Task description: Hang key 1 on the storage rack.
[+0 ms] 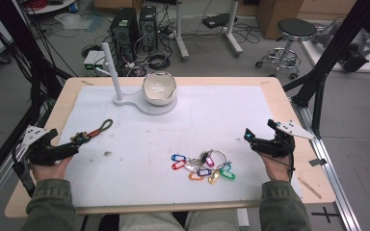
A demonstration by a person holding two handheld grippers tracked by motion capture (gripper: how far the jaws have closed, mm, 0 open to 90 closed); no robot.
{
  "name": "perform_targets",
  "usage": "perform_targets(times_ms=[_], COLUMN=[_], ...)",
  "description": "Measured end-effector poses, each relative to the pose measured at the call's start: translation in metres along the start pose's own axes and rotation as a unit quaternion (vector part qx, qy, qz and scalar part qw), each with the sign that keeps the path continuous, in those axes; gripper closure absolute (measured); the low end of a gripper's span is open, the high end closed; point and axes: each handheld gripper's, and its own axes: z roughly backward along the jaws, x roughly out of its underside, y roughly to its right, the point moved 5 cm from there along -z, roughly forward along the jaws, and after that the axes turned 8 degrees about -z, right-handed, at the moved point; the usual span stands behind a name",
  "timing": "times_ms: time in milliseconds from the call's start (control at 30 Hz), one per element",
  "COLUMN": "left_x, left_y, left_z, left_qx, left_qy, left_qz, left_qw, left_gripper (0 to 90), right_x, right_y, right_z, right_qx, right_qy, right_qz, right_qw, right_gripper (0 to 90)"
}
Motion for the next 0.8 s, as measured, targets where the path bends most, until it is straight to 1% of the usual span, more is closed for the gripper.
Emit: perform_targets(times_ms=[167,400,533,633,800], left_x=[0.0001,0.0000,0.0003,0.0009,0.0006], left_y=[0.0003,0.0005,0.0008,0.0012,0.0042], left_z=[-0.0004,-0.0013,-0.0025,-0.0038,-0.0068], left_qx=[-0.001,-0.002,-0.003,-0.008,-0.004], left_qy=[0.000,0.002,-0.001,-0.005,-0.009], left_qz=[-0.001,-0.001,-0.001,-0.005,-0.006], left_qw=[1.0000,1.0000,1.0000,0.9999,0.9999], left_gripper=[1.7,1.7,1.7,1.6,1.7], right_x=[0.0005,0.0006,0.0002,0.0000,0.0021], right_y=[-0.0001,0.0002,0.0001,0.0012,0.0028], right_z=[0.0009,0.0014,0.0033,0.0046,0.0049], right_qx=[-0.002,0.008,0.014,0.016,0.016], right_qy=[0.000,0.006,0.015,0.019,0.018], right_qz=[-0.001,0.001,0.004,-0.001,-0.010], right_qw=[1.0000,0.9999,0.9998,0.9997,0.9997], right_gripper=[0.6,0.6,0.7,0.6,0.7])
